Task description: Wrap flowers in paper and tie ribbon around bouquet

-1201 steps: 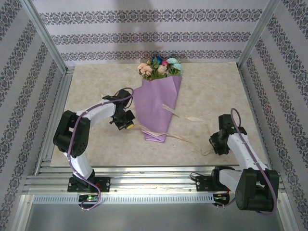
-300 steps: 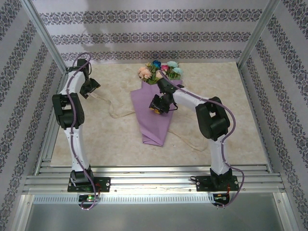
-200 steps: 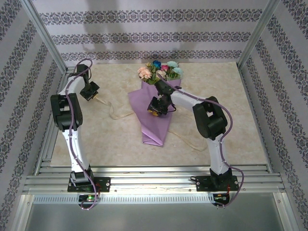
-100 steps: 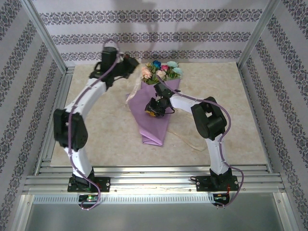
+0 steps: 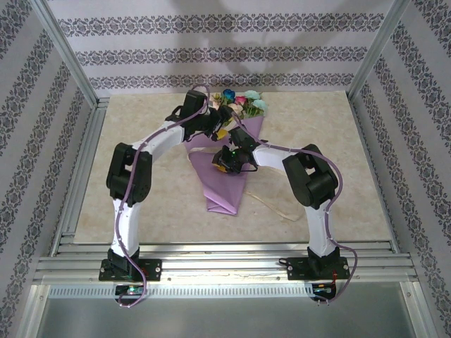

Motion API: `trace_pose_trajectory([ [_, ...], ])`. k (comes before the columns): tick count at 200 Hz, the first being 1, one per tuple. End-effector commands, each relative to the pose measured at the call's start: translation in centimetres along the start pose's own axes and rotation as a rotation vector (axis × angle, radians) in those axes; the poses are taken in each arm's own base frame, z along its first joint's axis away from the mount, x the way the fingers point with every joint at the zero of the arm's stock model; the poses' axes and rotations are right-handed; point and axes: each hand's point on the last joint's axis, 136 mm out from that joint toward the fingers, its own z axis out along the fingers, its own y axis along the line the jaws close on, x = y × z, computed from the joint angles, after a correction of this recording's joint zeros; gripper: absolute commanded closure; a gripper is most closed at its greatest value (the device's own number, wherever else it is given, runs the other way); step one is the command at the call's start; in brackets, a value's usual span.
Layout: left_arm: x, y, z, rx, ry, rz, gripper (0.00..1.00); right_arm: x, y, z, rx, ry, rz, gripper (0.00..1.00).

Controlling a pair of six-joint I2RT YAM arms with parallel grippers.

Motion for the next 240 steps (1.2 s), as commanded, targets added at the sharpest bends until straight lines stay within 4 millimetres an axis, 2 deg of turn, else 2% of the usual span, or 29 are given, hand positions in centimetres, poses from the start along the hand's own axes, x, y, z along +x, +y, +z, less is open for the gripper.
trace_pose_trajectory([
  [1, 0.9, -3.3, -5.2, -0.005, -0.041, 0.08, 0.19, 0.6, 0.9, -0.5, -0.015, -0.007, -0.009, 0.7],
  [18, 2.2, -1.7, -6.8, -0.072, -0.045, 0.048, 0.25, 0.4, 1.3, -0.8, -0.026, -0.015, -0.006, 0.67],
  [40, 4.4, 2.9, -8.2, -0.182, -0.044, -0.026, 0.4, 0.1, 2.3, -1.5, -0.029, -0.033, -0.005, 0.65],
  [61, 6.5, 6.5, -7.9, -0.198, -0.015, -0.108, 0.67, -0.3, 3.3, -2.6, -0.034, -0.055, 0.0, 0.64],
  [74, 7.6, 8.6, -7.4, -0.235, 0.003, -0.14, 0.79, -0.5, 3.7, -3.4, -0.03, -0.074, 0.007, 0.64],
  [101, 8.7, 13.1, -5.3, -0.319, 0.038, -0.148, 0.82, -0.9, 4.5, -5.0, -0.016, -0.112, 0.021, 0.63],
  [126, 8.4, 17.4, -4.4, -0.442, 0.019, -0.146, 0.85, -1.7, 4.8, -6.6, 0.017, -0.147, 0.022, 0.63],
  [139, 8.2, 18.4, -4.5, -0.471, -0.003, -0.146, 0.87, -2.7, 5.0, -8.4, 0.057, -0.194, -0.006, 0.6],
  [164, 8.4, 18.9, -4.8, -0.488, -0.01, -0.146, 0.88, -5.1, 5.1, -12.5, 0.141, -0.31, -0.084, 0.54],
  [177, 8.5, 19.1, -5.1, -0.495, -0.013, -0.142, 0.89, -6.5, 4.6, -13.5, 0.199, -0.345, -0.145, 0.49],
  [195, 8.7, 19.2, -5.3, -0.489, -0.012, -0.148, 0.9, -8.3, 4.1, -13.3, 0.282, -0.354, -0.252, 0.46],
  [226, 8.9, 19.4, -5.1, -0.48, -0.01, -0.156, 0.9, -10.3, 2.7, -10.2, 0.411, -0.286, -0.376, 0.45],
  [240, 8.8, 19.5, -5.2, -0.484, -0.011, -0.159, 0.9, -10.8, 2.8, -8.7, 0.406, -0.265, -0.403, 0.45],
])
